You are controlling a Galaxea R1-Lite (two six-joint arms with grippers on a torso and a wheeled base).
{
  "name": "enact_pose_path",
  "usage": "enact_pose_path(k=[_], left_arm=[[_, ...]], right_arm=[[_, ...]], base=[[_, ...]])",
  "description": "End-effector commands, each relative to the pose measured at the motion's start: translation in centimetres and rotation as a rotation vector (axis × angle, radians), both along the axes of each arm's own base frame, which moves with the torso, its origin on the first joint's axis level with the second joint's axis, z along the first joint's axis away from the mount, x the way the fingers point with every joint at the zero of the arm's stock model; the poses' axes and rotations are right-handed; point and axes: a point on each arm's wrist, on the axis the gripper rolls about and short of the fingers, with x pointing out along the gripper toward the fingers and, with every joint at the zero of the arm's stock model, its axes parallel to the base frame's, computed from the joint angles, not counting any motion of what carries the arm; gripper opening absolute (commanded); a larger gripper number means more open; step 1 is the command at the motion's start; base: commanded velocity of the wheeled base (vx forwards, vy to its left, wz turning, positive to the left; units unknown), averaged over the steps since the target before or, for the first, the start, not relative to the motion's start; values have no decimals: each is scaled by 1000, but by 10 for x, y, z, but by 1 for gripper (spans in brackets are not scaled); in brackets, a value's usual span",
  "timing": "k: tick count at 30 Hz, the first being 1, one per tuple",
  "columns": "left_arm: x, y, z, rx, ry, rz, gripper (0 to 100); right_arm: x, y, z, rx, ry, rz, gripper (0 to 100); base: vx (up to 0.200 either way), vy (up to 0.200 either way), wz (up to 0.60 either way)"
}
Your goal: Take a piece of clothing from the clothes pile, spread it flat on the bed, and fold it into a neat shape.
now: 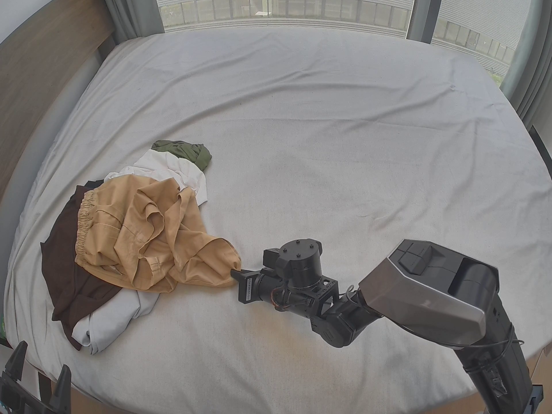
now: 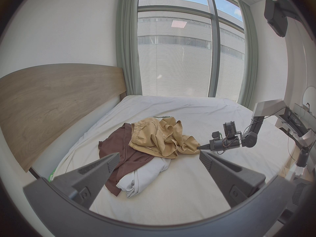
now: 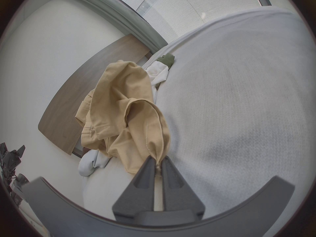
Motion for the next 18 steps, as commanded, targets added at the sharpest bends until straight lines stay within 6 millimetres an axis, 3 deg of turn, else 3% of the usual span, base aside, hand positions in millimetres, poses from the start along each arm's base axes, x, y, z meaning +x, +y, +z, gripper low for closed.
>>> enact_pose_path(k=[1,14,17,18], left_arm=[[0,0,-5,0,1,0,100],[0,0,-5,0,3,0,100],[0,0,-5,0,3,0,100],[0,0,-5,0,3,0,100]], right_arm=[[-7,-9,-2,-15,10,-7,0],[-53,-60,19,-110,81,-71,0],[-56,-62,19,-116,89,-72,0],[-65,-73,20,-142,99,-99,0]], base=[[0,0,0],[0,0,0],[0,0,0],[0,0,0]])
